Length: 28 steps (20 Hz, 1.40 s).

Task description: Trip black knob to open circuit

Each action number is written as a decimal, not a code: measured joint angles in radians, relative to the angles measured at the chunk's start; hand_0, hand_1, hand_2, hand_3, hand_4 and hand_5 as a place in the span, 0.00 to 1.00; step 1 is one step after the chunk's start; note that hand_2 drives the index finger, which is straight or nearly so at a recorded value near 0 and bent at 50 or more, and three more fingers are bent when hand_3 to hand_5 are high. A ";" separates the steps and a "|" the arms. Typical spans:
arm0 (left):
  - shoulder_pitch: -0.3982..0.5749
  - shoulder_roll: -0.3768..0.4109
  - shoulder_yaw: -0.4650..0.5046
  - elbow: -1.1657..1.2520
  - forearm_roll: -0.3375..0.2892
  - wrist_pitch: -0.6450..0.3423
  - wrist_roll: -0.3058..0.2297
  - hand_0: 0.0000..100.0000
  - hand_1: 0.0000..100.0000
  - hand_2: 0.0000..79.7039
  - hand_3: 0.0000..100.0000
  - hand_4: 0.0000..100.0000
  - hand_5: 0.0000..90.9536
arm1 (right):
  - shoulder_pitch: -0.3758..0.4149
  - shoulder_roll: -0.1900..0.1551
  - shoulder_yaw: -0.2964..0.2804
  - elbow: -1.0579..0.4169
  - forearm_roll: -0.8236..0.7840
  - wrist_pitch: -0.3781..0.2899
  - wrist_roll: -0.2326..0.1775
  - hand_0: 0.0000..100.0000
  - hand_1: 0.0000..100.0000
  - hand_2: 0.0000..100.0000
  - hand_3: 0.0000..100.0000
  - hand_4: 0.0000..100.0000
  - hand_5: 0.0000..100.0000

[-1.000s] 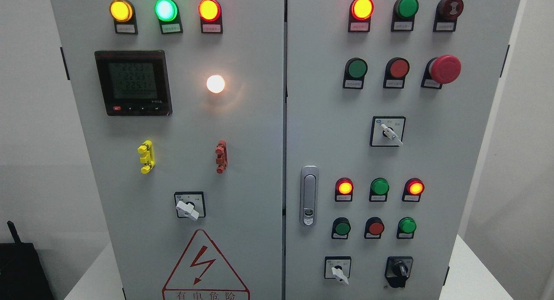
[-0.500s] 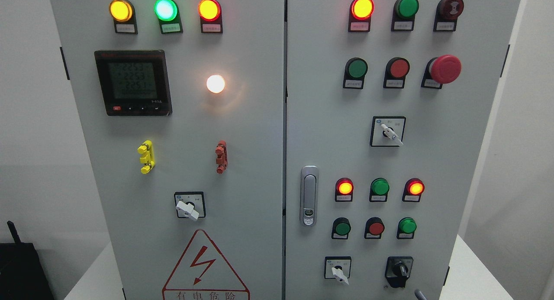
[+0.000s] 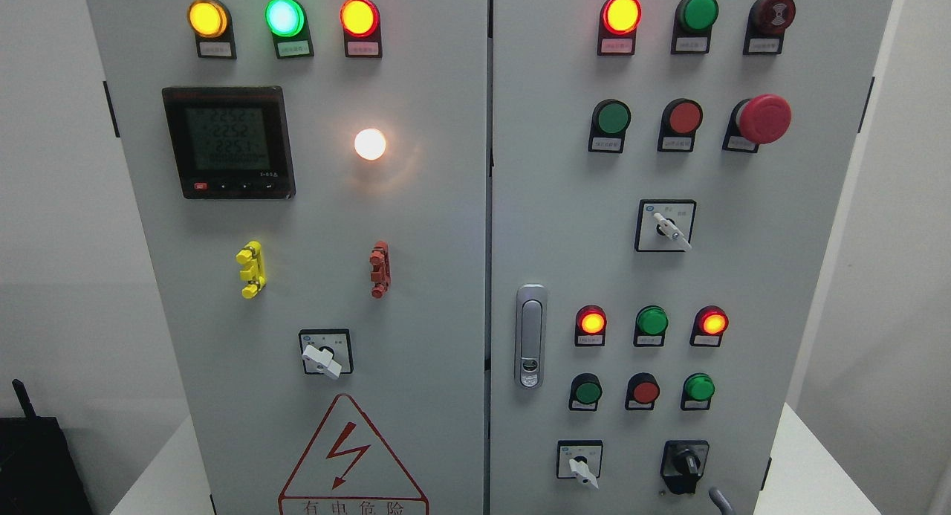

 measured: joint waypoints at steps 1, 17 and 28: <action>0.000 0.000 0.000 0.000 0.000 0.000 0.000 0.12 0.39 0.00 0.00 0.00 0.00 | -0.002 0.000 0.000 0.000 0.000 0.000 0.000 0.00 0.01 0.02 1.00 1.00 1.00; 0.000 0.000 0.000 0.000 0.000 0.000 0.000 0.12 0.39 0.00 0.00 0.00 0.00 | -0.003 0.000 0.031 -0.004 0.000 0.001 0.000 0.00 0.02 0.03 1.00 1.00 1.00; 0.000 0.000 0.000 0.000 0.000 0.000 0.000 0.12 0.39 0.00 0.00 0.00 0.00 | -0.003 0.001 0.042 -0.006 0.000 0.005 0.003 0.00 0.02 0.04 1.00 1.00 1.00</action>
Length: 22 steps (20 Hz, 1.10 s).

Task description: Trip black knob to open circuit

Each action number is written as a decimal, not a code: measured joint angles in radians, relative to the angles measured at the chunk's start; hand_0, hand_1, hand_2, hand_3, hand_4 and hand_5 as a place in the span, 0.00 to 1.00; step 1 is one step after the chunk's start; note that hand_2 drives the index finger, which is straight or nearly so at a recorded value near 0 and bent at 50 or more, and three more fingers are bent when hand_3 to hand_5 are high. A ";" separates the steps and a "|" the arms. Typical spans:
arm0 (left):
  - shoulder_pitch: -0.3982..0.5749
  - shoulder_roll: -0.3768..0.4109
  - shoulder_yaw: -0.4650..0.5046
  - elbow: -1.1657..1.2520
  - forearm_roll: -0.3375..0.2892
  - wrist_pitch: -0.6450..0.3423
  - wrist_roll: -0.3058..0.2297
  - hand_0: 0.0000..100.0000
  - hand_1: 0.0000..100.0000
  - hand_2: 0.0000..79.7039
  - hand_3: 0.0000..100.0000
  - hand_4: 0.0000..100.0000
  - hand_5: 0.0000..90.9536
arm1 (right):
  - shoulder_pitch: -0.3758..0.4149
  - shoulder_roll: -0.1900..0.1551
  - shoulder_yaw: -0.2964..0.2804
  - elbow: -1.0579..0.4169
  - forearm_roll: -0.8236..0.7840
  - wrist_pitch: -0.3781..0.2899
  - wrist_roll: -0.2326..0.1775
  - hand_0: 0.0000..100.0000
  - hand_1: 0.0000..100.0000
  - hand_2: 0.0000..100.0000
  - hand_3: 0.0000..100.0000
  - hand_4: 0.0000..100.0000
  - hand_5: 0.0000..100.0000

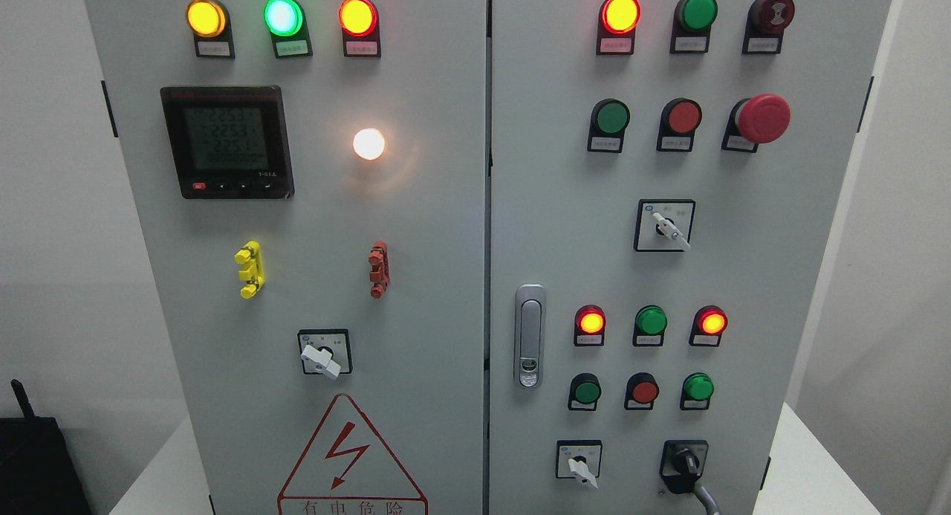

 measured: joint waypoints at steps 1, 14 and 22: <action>0.000 0.000 0.000 0.000 0.000 0.000 0.000 0.12 0.39 0.00 0.00 0.00 0.00 | 0.000 0.000 0.001 0.000 0.000 0.000 0.000 0.00 0.02 0.04 1.00 1.00 1.00; 0.000 0.000 0.000 0.000 0.000 0.000 0.000 0.12 0.39 0.00 0.00 0.00 0.00 | -0.005 0.000 0.017 -0.001 0.003 0.006 -0.007 0.00 0.02 0.04 1.00 1.00 1.00; 0.000 0.000 0.000 0.000 0.000 0.000 0.000 0.12 0.39 0.00 0.00 0.00 0.00 | -0.009 0.006 0.024 -0.001 0.003 0.008 -0.010 0.00 0.03 0.04 1.00 1.00 1.00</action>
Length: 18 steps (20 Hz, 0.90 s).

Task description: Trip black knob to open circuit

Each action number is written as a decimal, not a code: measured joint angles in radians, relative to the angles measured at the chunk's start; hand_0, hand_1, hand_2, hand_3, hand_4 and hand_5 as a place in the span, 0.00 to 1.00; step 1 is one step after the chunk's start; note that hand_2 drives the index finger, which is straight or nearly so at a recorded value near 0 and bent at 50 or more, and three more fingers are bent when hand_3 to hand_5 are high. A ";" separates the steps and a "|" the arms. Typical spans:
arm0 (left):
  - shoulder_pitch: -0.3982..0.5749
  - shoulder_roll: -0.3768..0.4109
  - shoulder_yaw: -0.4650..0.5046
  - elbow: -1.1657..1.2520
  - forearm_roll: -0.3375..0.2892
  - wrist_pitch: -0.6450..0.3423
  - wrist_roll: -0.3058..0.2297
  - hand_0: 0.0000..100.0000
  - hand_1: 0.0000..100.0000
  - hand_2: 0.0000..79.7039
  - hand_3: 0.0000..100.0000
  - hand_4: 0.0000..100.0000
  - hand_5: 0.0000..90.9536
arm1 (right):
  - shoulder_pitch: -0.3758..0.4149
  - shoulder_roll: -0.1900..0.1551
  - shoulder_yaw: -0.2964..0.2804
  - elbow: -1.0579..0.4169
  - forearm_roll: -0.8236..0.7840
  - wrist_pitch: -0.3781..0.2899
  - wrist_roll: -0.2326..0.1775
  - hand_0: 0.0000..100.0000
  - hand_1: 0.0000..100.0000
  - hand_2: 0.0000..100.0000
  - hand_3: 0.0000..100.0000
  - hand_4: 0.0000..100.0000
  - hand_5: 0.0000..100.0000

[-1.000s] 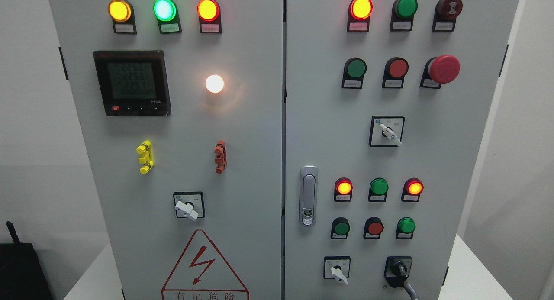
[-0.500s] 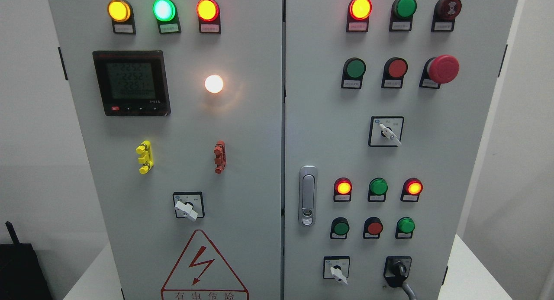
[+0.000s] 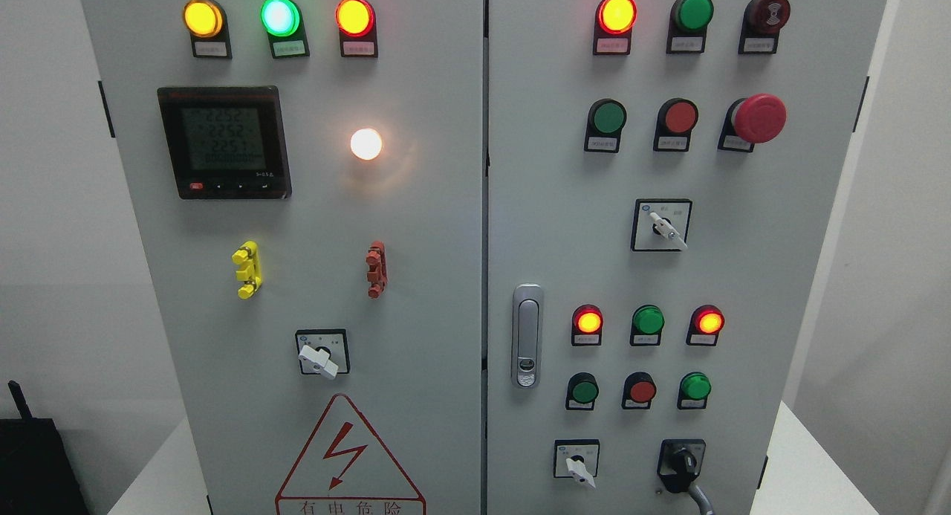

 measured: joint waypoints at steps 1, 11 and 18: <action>0.000 0.000 0.000 0.000 0.000 0.000 0.000 0.12 0.39 0.00 0.00 0.00 0.00 | 0.000 0.001 0.000 0.000 0.000 0.000 -0.001 0.00 0.03 0.04 1.00 1.00 1.00; 0.000 0.000 0.000 0.000 0.000 0.000 0.000 0.12 0.39 0.00 0.00 0.00 0.00 | -0.006 0.005 0.005 0.001 0.000 0.003 -0.003 0.00 0.03 0.05 1.00 1.00 1.00; 0.000 0.000 0.000 0.000 0.000 0.000 0.000 0.12 0.39 0.00 0.00 0.00 0.00 | -0.006 0.013 0.010 0.001 0.000 0.003 -0.007 0.00 0.03 0.05 1.00 1.00 1.00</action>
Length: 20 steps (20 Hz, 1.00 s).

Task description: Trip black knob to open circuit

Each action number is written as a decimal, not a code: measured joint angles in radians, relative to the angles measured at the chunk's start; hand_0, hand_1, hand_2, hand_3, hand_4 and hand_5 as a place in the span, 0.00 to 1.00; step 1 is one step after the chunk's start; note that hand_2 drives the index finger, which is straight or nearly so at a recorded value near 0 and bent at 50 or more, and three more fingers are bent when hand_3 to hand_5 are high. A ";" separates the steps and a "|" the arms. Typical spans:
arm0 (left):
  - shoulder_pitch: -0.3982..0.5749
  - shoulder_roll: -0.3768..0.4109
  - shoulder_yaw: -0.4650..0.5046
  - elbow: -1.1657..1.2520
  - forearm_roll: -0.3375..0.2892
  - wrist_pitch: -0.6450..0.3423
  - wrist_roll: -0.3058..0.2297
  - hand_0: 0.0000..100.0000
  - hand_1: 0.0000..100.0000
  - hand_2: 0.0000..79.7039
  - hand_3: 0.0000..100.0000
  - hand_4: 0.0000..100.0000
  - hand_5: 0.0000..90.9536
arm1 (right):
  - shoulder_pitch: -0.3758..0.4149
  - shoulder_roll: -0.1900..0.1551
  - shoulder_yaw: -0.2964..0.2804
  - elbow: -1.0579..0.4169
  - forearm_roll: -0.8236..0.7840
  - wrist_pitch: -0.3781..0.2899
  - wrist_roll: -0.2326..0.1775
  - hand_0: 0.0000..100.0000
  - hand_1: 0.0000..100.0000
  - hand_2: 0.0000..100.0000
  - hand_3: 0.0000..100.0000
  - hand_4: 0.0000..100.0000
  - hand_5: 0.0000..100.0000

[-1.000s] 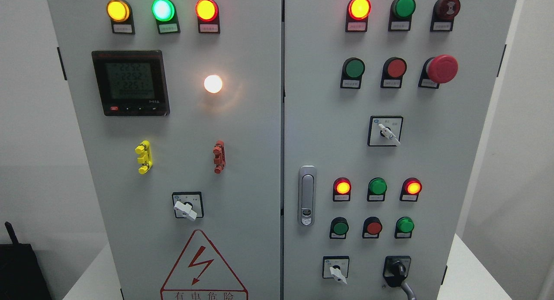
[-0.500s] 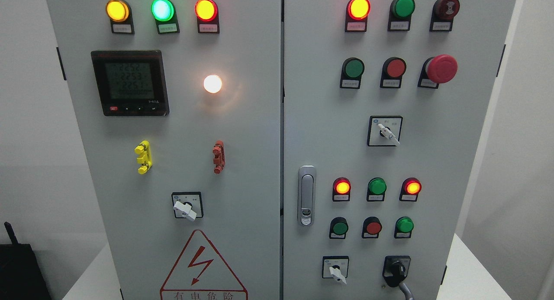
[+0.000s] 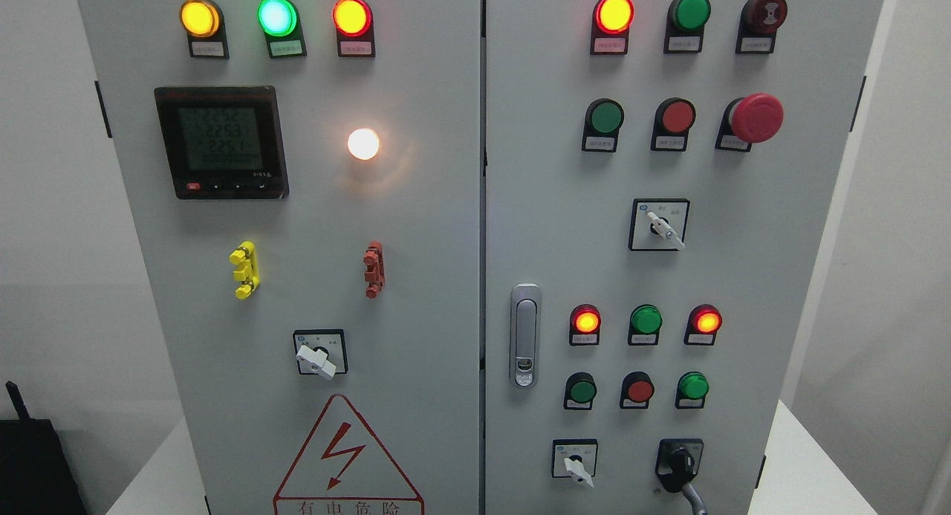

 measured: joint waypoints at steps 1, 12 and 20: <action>0.000 0.000 0.000 0.000 0.000 0.000 0.000 0.12 0.39 0.00 0.00 0.00 0.00 | 0.000 0.000 0.000 0.000 0.000 0.000 0.000 0.00 0.03 0.05 1.00 1.00 1.00; 0.000 0.000 0.000 0.000 0.000 0.000 0.000 0.12 0.39 0.00 0.00 0.00 0.00 | -0.002 0.001 0.010 0.000 0.000 0.002 -0.002 0.00 0.03 0.05 1.00 1.00 1.00; 0.000 0.000 0.000 0.000 0.000 0.000 0.000 0.12 0.39 0.00 0.00 0.00 0.00 | -0.005 0.002 0.011 0.001 0.001 0.004 -0.002 0.00 0.03 0.05 1.00 1.00 1.00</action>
